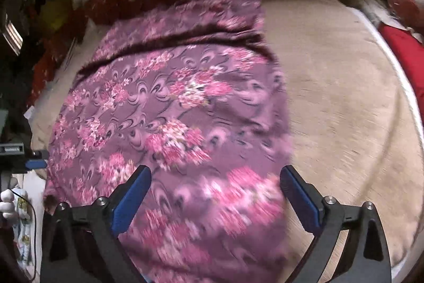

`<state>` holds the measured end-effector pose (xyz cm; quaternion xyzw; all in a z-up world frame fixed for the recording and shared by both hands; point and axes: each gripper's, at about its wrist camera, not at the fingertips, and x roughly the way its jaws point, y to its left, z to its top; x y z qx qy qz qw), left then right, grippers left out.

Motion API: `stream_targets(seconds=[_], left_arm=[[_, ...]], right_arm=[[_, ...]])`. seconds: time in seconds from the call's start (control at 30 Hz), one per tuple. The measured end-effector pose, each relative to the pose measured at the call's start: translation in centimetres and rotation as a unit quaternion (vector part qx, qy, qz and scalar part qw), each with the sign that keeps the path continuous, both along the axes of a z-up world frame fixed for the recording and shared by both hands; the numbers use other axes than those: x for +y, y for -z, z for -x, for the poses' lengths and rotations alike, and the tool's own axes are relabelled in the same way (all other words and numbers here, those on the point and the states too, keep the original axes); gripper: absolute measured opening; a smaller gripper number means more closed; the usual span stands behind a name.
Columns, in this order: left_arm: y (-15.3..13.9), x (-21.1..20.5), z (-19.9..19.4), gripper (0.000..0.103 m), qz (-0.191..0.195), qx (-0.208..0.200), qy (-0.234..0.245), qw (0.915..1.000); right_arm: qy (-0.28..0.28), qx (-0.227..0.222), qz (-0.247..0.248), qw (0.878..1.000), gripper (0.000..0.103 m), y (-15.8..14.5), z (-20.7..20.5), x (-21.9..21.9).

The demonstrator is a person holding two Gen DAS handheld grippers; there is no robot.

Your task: Fold small clothes

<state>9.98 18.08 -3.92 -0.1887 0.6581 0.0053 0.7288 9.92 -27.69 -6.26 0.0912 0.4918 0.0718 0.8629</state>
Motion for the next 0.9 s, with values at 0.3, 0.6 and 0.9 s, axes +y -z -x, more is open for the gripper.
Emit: stream_targets(seconds=[0.3, 0.6, 0.9], left_arm=[[2.8, -1.2, 3.3, 0.060, 0.050, 0.047, 0.055, 0.9961], [2.6, -1.3, 4.0, 0.055, 0.051, 0.033, 0.053, 0.9967], [1.0, -1.6, 5.9, 0.010, 0.063, 0.020, 0.087, 0.9940]], right_arm=[[0.026, 0.031, -0.035, 0.999, 0.098, 1.1, 5.7, -4.3], [-0.002, 0.070, -0.100, 0.993, 0.075, 4.4, 8.2, -2.9], [-0.049, 0.028, -0.102, 0.993, 0.007, 1.7, 10.1, -3.1]])
